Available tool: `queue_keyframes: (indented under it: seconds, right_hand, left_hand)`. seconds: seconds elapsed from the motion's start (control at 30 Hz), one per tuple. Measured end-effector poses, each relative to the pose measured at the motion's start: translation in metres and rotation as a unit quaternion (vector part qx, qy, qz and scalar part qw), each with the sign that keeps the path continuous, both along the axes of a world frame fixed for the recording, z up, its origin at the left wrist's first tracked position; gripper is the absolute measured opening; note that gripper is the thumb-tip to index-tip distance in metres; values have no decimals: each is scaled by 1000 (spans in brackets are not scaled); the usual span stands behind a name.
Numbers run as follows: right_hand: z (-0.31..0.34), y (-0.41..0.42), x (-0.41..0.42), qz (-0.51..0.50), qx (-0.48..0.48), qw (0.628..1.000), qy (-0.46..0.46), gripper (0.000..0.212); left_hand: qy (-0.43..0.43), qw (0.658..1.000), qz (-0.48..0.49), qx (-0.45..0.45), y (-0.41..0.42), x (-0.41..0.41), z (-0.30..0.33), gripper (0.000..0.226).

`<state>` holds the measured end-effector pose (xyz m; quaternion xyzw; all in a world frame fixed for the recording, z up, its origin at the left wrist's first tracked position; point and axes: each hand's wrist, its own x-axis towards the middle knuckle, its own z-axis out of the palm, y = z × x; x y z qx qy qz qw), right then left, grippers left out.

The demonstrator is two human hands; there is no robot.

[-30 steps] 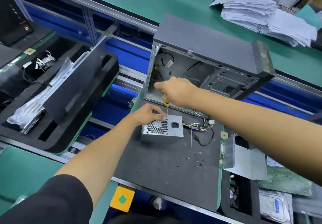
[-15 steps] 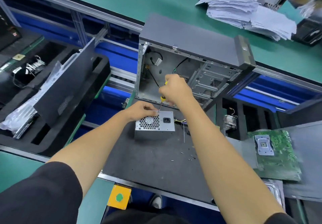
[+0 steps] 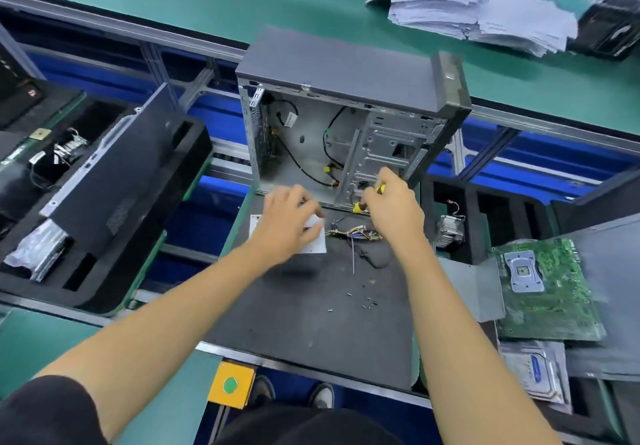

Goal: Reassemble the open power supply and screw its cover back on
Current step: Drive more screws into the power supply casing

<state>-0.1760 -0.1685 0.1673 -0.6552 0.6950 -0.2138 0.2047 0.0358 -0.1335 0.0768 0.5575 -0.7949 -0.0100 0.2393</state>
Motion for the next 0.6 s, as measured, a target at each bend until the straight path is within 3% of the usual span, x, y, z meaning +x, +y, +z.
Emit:
queue_keyframes:
  seconds: [0.1, 0.13, 0.2, 0.27, 0.33, 0.43, 0.53, 0.6]
  right_hand:
    - [-19, 7, -28, -14, 19, 1000, 2, 15]
    - [-25, 9, -35, -17, 23, 1000, 5, 15]
    - [-36, 14, -49, -15, 33, 999, 5, 15]
    - [-45, 17, -60, -14, 44, 999, -6, 18]
    - [-51, 19, -66, -11, 51, 999, -13, 19]
    - [-55, 22, -69, 1, 54, 999, -8, 18]
    - [-53, 23, -69, 14, 65, 998, -16, 16]
    - [-46, 24, -67, 19, 66, 997, -30, 18]
  left_hand:
    - [-128, 978, -151, -72, 37, -55, -14, 28]
    - [-168, 966, -193, -48, 47, -67, -24, 27]
    - [-212, 945, -228, 102, 63, -84, -46, 27]
    - [-175, 923, -168, 298, 74, -90, -68, 31]
    - [-113, 913, -89, 381, 78, -90, -82, 30]
    - [-19, 888, -23, 458, 73, -90, -87, 21]
    - [-30, 878, -28, 477, 69, -91, -90, 18]
    - [20, 884, -22, 467, 68, -93, -86, 15]
